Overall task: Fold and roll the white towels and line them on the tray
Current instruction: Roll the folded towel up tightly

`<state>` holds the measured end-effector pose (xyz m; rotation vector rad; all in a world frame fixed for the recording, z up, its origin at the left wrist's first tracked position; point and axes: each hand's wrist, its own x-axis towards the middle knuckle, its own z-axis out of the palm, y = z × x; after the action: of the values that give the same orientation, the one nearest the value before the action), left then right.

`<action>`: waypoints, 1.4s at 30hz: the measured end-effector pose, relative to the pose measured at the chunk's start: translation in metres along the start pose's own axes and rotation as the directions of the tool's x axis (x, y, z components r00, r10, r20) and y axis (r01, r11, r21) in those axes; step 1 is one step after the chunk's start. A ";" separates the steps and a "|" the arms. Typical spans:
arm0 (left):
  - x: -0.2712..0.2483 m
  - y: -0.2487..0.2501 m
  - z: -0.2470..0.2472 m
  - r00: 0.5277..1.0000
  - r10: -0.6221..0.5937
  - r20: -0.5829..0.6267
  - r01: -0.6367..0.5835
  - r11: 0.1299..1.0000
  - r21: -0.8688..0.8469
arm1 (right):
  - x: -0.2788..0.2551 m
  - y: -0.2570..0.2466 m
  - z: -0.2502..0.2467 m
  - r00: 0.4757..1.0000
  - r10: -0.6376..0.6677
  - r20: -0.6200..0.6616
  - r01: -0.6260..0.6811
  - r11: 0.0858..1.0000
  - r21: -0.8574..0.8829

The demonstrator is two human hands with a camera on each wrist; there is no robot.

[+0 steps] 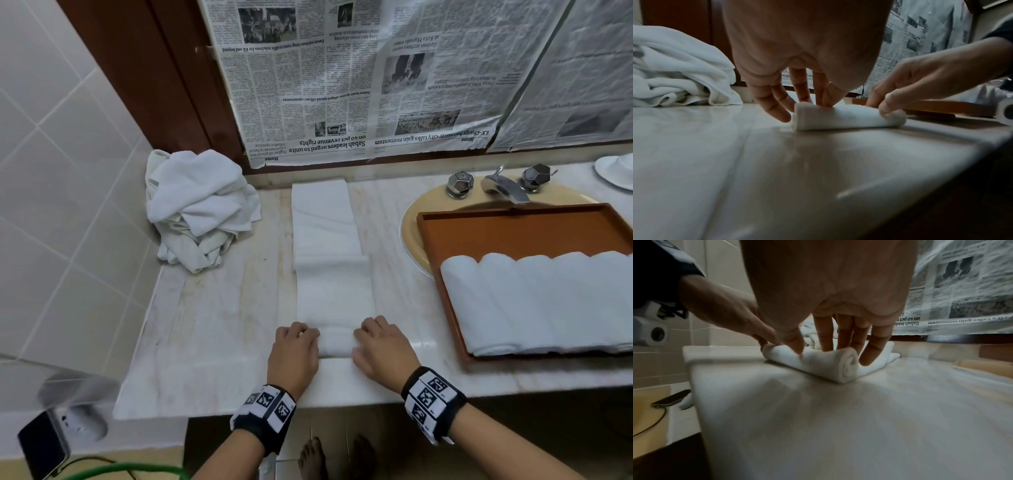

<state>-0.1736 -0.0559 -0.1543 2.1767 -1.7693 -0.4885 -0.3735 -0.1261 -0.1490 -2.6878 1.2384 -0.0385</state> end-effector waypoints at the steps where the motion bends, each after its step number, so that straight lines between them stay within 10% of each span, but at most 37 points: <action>1: -0.005 0.000 0.002 1.000 0.023 -0.001 -0.023 1.000 0.001 | -0.002 -0.002 0.002 0.999 0.002 0.051 -0.002 1.000 -0.002; 11: -0.010 0.001 0.004 0.987 0.113 -0.112 -0.111 0.994 0.024 | 0.001 -0.005 0.000 0.995 0.056 0.089 -0.068 0.986 0.149; 24: -0.005 -0.009 -0.003 0.978 0.066 0.200 -0.066 0.998 -0.005 | 0.004 0.021 -0.008 0.978 0.113 0.176 -0.194 0.803 0.563; 30: 0.000 -0.007 -0.006 0.980 -0.003 0.198 0.053 0.968 -0.246 | 0.006 0.010 0.002 0.976 0.200 0.086 -0.218 0.910 0.353; 42: -0.004 -0.006 -0.005 0.984 -0.134 0.120 0.151 0.978 -0.146 | -0.024 0.006 0.009 0.991 -0.129 -0.020 0.131 0.979 0.157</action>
<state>-0.1668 -0.0503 -0.1518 2.2144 -1.5750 -0.7675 -0.3929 -0.1105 -0.1577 -2.6283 1.0138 -0.1607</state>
